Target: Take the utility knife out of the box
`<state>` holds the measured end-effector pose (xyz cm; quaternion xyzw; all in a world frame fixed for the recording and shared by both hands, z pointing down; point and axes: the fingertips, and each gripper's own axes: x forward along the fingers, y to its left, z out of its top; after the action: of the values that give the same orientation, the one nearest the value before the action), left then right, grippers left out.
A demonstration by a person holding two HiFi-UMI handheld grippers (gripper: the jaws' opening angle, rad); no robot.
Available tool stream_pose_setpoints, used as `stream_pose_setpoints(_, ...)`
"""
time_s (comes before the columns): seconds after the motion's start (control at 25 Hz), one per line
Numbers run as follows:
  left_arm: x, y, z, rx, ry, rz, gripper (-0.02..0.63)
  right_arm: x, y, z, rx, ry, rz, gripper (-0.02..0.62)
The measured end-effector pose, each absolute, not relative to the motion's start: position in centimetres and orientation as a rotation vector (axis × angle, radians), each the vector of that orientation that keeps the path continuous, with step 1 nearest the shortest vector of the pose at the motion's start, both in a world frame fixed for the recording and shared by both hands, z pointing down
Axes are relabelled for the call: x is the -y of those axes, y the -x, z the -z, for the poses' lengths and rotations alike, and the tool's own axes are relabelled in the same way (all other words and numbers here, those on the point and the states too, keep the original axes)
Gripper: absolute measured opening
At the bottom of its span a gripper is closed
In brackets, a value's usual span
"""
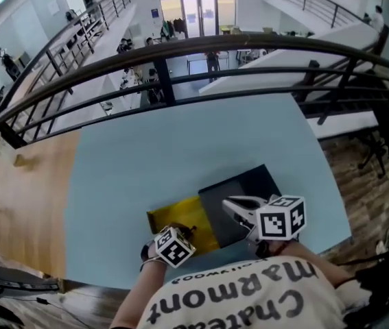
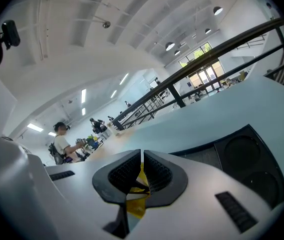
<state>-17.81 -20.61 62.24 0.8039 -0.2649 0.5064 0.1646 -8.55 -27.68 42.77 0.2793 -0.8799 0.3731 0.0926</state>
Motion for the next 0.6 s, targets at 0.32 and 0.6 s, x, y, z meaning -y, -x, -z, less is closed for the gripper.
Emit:
stream_pose_setpoints(0.32,20.9,18.0,-62.2,0.801,-2.314,-1.460,0.064,27.2,8.3,-42.3,2.636,-0.829,-1.069,0.043)
stream_pose_setpoints(0.6,21.3,19.0,-61.3,0.881,-2.213,-1.342,0.063,25.8,9.0,-42.2,2.636,-0.834,-1.077,0.043)
